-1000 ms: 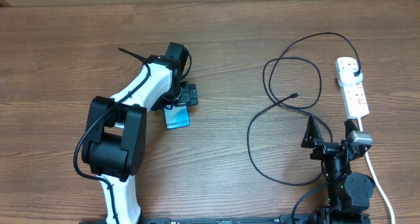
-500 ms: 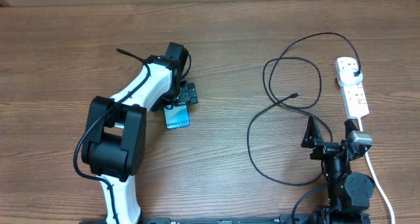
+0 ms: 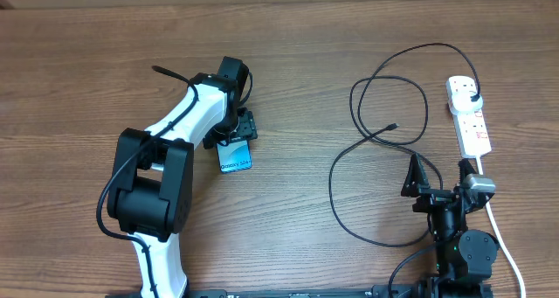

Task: Plug charger to phone and switch on socket
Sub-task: 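Lift the smartphone upright with the left gripper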

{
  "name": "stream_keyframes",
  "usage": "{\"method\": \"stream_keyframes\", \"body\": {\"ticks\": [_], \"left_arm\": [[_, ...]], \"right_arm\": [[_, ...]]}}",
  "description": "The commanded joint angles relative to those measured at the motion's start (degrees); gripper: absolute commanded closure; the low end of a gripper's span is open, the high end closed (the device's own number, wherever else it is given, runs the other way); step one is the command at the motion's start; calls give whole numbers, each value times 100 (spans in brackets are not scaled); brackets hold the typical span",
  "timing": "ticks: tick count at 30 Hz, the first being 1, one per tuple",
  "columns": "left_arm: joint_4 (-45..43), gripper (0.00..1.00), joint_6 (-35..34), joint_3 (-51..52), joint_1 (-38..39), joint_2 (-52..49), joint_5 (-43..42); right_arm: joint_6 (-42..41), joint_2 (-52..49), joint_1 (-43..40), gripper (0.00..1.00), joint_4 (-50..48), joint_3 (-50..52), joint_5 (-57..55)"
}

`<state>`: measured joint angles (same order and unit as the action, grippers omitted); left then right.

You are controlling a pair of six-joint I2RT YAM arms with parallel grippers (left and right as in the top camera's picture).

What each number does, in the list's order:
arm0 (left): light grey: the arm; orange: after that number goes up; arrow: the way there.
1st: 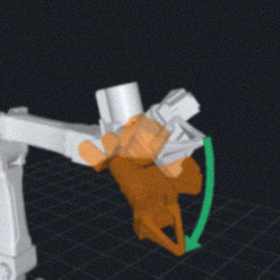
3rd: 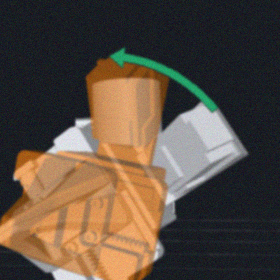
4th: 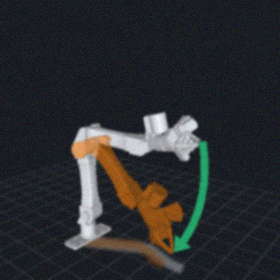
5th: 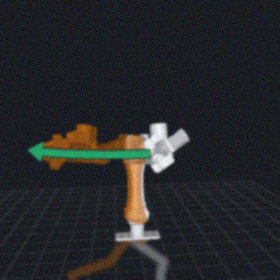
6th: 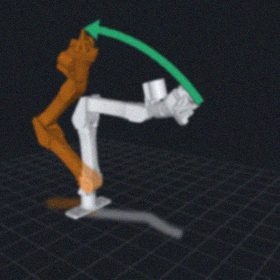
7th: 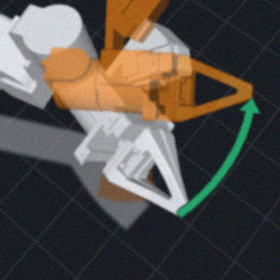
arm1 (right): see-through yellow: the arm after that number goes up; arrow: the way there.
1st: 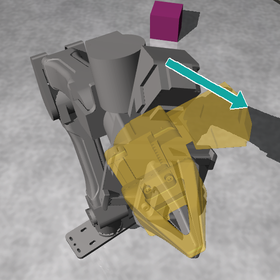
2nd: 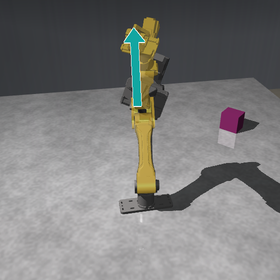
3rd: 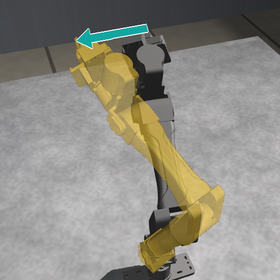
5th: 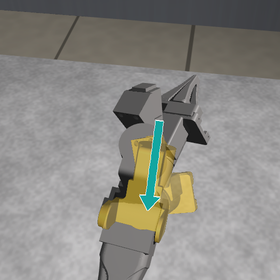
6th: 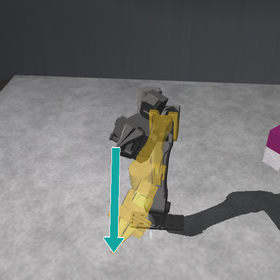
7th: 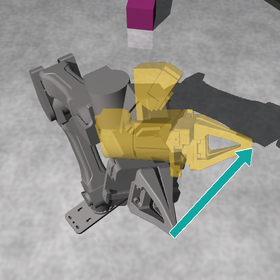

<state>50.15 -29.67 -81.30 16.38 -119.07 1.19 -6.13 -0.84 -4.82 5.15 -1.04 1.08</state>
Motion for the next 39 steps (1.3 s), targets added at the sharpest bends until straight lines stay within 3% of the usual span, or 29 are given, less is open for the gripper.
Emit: {"method": "stream_keyframes", "body": {"ticks": [1, 10, 23, 30, 39], "left_arm": [[63, 24, -120, 435, -7, -533, -570], [273, 29, -114, 179, -101, -531, -570], [1794, 32, 415, -1119, -116, -531, -573], [1821, 31, 442, -1226, -116, -531, -577], [2275, 32, 942, -1283, -144, -531, -1513]], "right_arm": [[24, 68, 24, 0, -33, 59, -11], [22, 68, 24, 0, -33, 59, -11], [24, 68, 24, 0, -33, 59, -11], [22, 68, 24, 0, -33, 59, -11], [22, 68, 24, 0, -33, 59, -11]]}}
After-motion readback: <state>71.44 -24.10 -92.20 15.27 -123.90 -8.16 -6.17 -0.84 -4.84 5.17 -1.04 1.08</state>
